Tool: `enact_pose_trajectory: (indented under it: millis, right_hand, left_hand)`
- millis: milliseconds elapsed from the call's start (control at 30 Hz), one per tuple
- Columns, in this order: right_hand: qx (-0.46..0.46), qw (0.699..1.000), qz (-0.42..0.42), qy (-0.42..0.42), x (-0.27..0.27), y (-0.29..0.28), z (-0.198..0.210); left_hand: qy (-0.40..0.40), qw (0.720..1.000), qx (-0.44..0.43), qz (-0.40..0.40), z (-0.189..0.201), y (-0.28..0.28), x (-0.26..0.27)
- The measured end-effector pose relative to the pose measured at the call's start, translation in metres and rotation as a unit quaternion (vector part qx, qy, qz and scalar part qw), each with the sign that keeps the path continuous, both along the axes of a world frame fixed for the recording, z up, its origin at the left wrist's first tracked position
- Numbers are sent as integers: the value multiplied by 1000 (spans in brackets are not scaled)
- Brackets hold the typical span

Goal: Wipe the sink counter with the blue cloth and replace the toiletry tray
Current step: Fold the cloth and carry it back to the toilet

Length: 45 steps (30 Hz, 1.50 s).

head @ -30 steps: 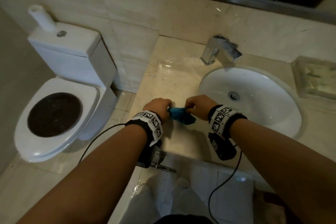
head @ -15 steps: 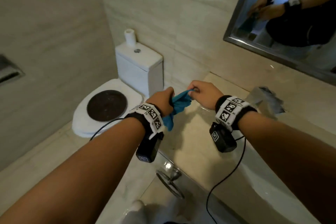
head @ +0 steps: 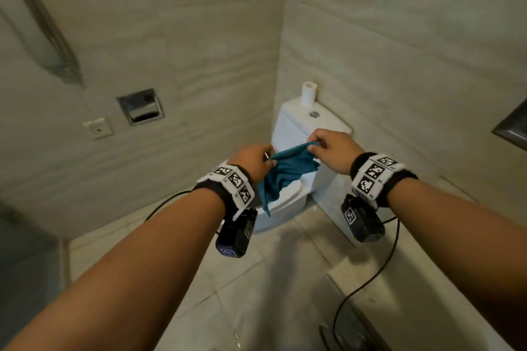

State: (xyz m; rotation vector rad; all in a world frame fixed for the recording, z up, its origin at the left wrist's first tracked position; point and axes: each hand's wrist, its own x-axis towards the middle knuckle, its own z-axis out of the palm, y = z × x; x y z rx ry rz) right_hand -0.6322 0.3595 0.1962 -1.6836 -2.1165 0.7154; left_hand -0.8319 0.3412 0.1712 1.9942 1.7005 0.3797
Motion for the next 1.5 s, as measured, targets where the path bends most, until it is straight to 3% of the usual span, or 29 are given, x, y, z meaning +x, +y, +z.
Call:
enact_pose_trajectory:
  millis: [233,433,567,967,1267,1500]
  right_hand:
    - [3,999,42,2,-110,54,7]
    - [-27,999,35,30,-152,99,3]
    - [-35,998,23,42,-157,135,-6]
    - [-34,998,48,-17,-149,251,-11]
    - [-4,999,38,-24,-149,285,-6]
    - [-61,998,-1,20,-157,294,3]
  left_hand:
    - [-6,999,1,44,0,42,-112]
    - [-77,993,12,92,-7,78,-151]
    - [-102,990,9,93,-12,106,-153]
    - [-73,991,-9,115,1,204,-129]
    - [-83,992,-28,87,10,256,-118]
    - [-93,994,-15,61,23,285,-138]
